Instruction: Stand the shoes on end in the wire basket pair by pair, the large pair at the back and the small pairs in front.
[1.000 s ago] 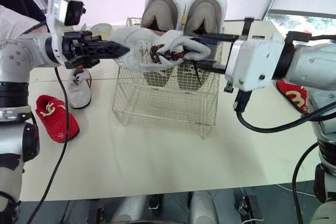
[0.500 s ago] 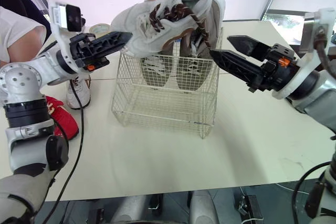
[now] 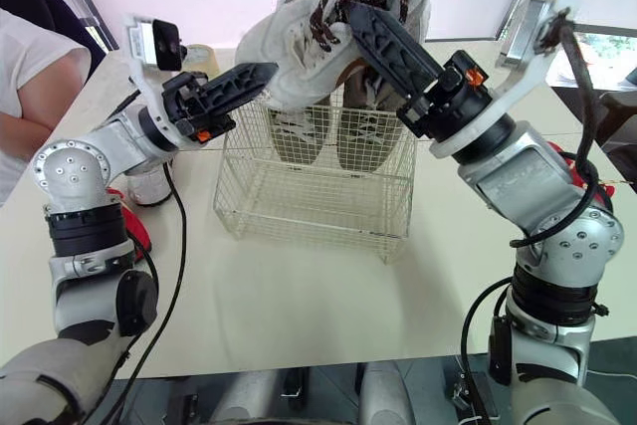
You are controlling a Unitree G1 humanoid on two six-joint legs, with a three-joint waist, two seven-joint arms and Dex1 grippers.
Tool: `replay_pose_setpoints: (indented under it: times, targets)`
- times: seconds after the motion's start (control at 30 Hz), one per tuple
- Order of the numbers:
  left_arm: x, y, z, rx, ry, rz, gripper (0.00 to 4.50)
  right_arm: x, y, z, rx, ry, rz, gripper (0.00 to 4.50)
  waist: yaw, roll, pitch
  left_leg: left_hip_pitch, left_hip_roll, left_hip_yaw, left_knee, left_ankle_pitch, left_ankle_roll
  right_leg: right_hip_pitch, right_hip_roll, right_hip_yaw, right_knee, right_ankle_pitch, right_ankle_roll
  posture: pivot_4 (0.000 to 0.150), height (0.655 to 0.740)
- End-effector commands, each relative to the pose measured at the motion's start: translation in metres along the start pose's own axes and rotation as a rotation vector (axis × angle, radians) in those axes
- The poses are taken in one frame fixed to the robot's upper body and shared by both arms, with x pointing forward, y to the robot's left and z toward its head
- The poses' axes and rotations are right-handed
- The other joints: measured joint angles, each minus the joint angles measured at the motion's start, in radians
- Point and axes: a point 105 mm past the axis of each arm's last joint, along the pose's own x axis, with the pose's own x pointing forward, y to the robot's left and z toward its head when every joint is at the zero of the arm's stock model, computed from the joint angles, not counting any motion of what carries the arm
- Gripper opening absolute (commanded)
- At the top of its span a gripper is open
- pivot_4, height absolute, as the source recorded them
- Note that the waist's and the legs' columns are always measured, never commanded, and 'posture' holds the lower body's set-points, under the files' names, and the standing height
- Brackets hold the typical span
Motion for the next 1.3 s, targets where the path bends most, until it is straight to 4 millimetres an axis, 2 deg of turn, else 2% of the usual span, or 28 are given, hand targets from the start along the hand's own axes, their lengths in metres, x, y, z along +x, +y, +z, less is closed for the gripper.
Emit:
replay_pose_setpoints:
  times: [0.03,0.07,0.17,0.33,0.37,0.4,0.43,0.57,0.7,0.73,0.8,0.9,1.0,1.2,1.3]
  targets:
    - [0.004,-0.012,0.006,0.044,-0.017,-0.043,0.21,0.005,0.014,0.005,0.008,-0.030,0.063,4.43,0.000,0.000,0.000,0.000,0.000,0.000,0.000,0.000,0.000,0.000,0.000,0.000,0.001,0.000,0.000,0.150,0.7400]
    - [0.004,-0.012,0.005,0.044,-0.019,-0.042,0.21,0.006,0.015,0.004,0.012,-0.031,0.067,4.43,-0.001,0.000,0.000,0.000,0.000,0.000,0.000,0.000,0.000,-0.001,0.000,0.000,0.001,0.000,0.000,0.150,0.7400]
    - [0.004,-0.009,0.007,0.046,-0.041,-0.031,0.21,0.010,0.017,0.002,0.024,-0.028,0.080,3.61,-0.001,0.000,0.000,0.000,0.000,0.000,0.000,0.000,0.000,-0.001,0.000,0.000,0.003,0.000,0.000,0.150,0.7400]
    - [0.004,-0.008,0.012,0.051,-0.071,-0.025,0.21,0.010,0.019,-0.002,0.033,-0.019,0.085,1.10,0.000,0.000,0.000,0.000,0.000,0.000,0.000,0.000,0.000,-0.001,0.000,0.000,0.003,0.000,0.000,0.150,0.7400]
    - [0.003,-0.008,0.011,0.056,-0.065,-0.020,0.21,0.010,0.018,-0.001,0.030,-0.019,0.082,0.71,0.000,0.000,0.000,0.000,0.000,0.000,0.000,0.000,0.000,-0.001,0.000,0.000,0.003,0.000,0.000,0.150,0.7400]
    - [0.003,-0.007,0.008,0.059,-0.050,-0.007,0.21,0.009,0.016,0.000,0.016,-0.014,0.075,0.52,-0.001,0.000,0.000,0.000,0.000,0.000,0.000,0.000,0.000,-0.001,0.000,0.000,0.003,0.000,0.000,0.150,0.7400]
    - [0.002,-0.006,0.006,0.058,-0.032,0.007,0.21,0.009,0.014,0.001,0.001,-0.011,0.063,0.52,-0.001,0.000,0.000,0.000,0.000,0.000,0.000,0.000,0.000,-0.002,0.000,0.000,0.003,0.000,0.000,0.150,0.7400]
    - [-0.002,-0.004,0.002,0.053,0.012,0.037,2.13,0.009,0.012,0.007,-0.040,0.016,0.056,0.52,-0.001,0.000,0.000,0.000,0.000,0.000,0.000,0.000,0.000,-0.002,0.000,0.000,0.004,0.000,0.000,0.150,0.7400]
    - [-0.016,-0.004,-0.002,0.135,0.128,0.081,4.19,0.005,0.010,0.016,-0.145,0.136,0.070,0.52,-0.002,0.000,0.000,0.000,0.000,0.000,0.000,0.000,0.000,-0.002,0.000,0.000,0.003,0.000,0.000,0.150,0.7400]
    - [-0.019,-0.004,-0.003,0.146,0.155,0.086,4.41,0.003,0.007,0.019,-0.177,0.170,0.070,0.52,-0.002,0.000,0.000,0.000,0.000,0.000,0.000,0.000,0.000,-0.002,0.000,0.000,0.003,-0.001,-0.001,0.150,0.7400]
    - [-0.025,-0.003,-0.005,0.162,0.193,0.097,4.41,-0.002,0.001,0.026,-0.231,0.228,0.065,0.52,0.001,0.000,0.000,0.000,0.000,0.000,-0.001,0.000,0.000,-0.002,0.000,0.000,0.003,-0.002,-0.004,0.150,0.7400]
    - [-0.036,0.001,-0.006,0.199,0.244,0.131,4.41,-0.019,-0.021,0.037,-0.408,0.413,0.024,0.52,0.002,0.001,0.000,0.000,0.000,0.000,-0.001,0.000,0.001,-0.001,-0.001,0.000,-0.001,-0.002,-0.004,0.150,0.7400]
    - [-0.039,0.002,-0.004,0.228,0.254,0.144,4.41,-0.031,-0.035,0.038,-0.522,0.572,0.033,0.52,-0.001,0.001,0.000,-0.001,0.001,0.001,-0.001,-0.001,0.002,0.000,-0.001,-0.001,-0.007,-0.002,-0.004,0.150,0.7400]
    - [-0.037,0.000,-0.010,0.239,0.257,0.136,4.41,-0.034,-0.044,0.034,-0.614,0.657,0.123,0.52,-0.003,0.001,0.000,-0.002,0.001,0.001,-0.002,-0.001,0.002,-0.002,-0.002,0.000,-0.006,-0.002,-0.004,0.150,0.7400]
    - [-0.036,-0.001,-0.011,0.240,0.250,0.135,4.41,-0.037,-0.048,0.022,-0.612,0.678,0.166,0.52,-0.002,0.000,0.000,-0.002,0.001,0.001,-0.003,-0.001,0.002,-0.003,-0.003,0.000,-0.006,-0.002,-0.004,0.150,0.7400]
